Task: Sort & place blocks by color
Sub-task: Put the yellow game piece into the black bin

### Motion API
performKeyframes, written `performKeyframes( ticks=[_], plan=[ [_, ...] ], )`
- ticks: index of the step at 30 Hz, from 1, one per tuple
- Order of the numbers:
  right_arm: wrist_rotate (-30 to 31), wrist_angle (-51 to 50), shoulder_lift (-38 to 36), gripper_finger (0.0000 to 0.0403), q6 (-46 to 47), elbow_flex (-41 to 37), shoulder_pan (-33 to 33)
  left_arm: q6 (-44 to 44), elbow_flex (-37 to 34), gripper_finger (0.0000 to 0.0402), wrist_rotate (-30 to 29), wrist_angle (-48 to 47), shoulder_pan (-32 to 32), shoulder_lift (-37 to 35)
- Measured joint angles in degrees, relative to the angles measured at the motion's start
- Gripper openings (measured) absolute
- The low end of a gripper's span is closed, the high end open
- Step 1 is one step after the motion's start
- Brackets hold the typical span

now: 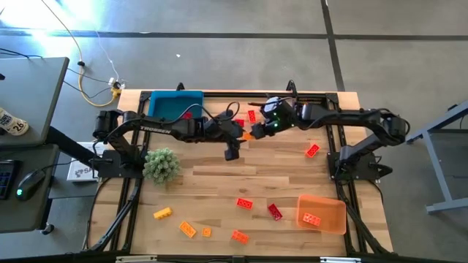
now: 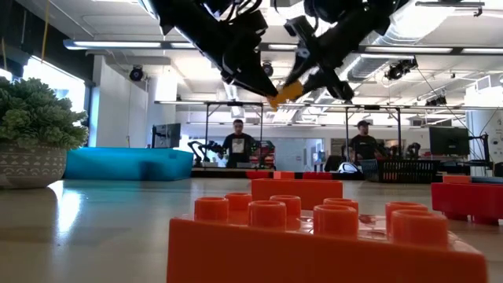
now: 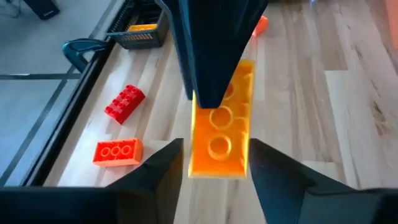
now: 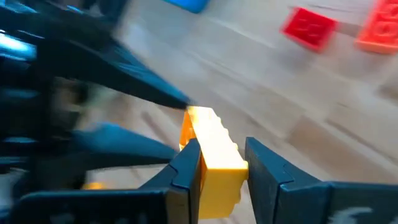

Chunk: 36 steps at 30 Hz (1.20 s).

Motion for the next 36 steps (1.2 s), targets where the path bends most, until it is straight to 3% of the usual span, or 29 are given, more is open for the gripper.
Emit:
performKeyframes(
  ticks=[10,17,26,36],
  plan=[
    [0.29,-11.47,0.06,0.0076,-12.15,-0.09,-8.03,-5.15,0.07,0.0214,-4.73,-0.11,0.92,-0.11],
    [1.69,-17.49,-0.45,0.0076,-22.51,-0.09,-15.6,-7.35,0.07,0.0217,-6.24,-0.26,3.18,-0.11],
    [13.24,-26.6,-3.98,0.0077,-33.18,-0.09,-25.07,-9.48,0.07,0.0218,-6.08,-0.32,4.68,-0.11],
    [22.27,-29.78,-7.45,0.0078,-35.8,-0.09,-36.29,-9.71,0.07,0.0218,-6.07,-0.35,4.85,-0.11]
  ],
)
